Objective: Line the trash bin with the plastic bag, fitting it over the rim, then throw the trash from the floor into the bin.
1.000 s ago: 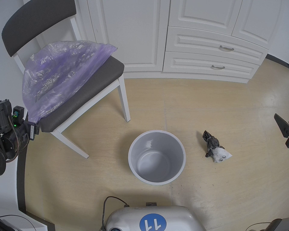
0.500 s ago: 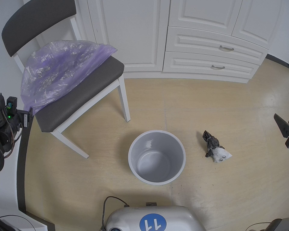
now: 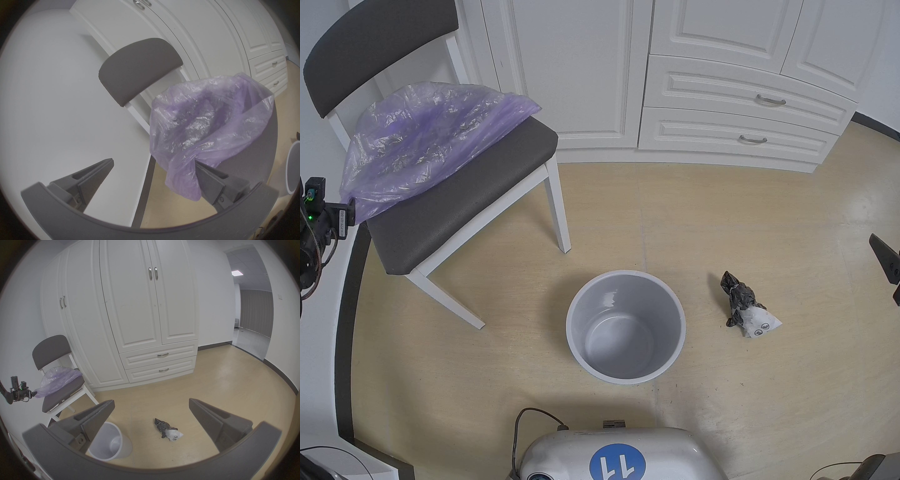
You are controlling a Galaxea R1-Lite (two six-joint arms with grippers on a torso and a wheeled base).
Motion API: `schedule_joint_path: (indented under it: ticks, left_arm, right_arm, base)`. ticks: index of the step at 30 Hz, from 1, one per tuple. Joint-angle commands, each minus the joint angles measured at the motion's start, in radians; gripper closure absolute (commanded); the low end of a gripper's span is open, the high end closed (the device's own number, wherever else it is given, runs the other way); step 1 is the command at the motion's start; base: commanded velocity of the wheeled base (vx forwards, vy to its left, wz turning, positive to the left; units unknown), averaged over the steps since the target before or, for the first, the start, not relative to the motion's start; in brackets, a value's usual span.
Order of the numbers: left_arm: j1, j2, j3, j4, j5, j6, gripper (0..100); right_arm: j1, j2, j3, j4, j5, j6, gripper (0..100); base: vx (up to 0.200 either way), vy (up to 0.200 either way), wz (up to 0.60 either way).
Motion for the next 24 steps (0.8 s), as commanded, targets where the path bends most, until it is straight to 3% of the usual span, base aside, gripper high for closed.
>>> schedule_joint_path:
  ticks: [1,18,19,24]
  left_arm:
    - [-0.003,0.004,-0.028,0.002,-0.003,0.002,0]
    - [-0.020,0.112,-0.085,-0.003,-0.009,0.006,0]
    - [-0.020,0.114,-0.086,-0.003,-0.012,0.006,100]
    - [-0.021,0.105,-0.077,-0.001,-0.017,-0.003,100]
  right_arm:
    - [0.000,-0.006,-0.010,-0.001,0.000,0.000,0]
    - [0.000,-0.012,-0.018,-0.001,0.000,0.000,0]
    - [0.000,-0.012,-0.021,0.001,0.000,0.000,0]
    - [0.000,-0.014,-0.022,0.001,0.000,0.000,0]
  base:
    - [0.000,0.000,0.00]
    - [0.000,0.000,0.00]
    - [0.000,0.000,0.00]
    - [0.000,0.000,0.00]
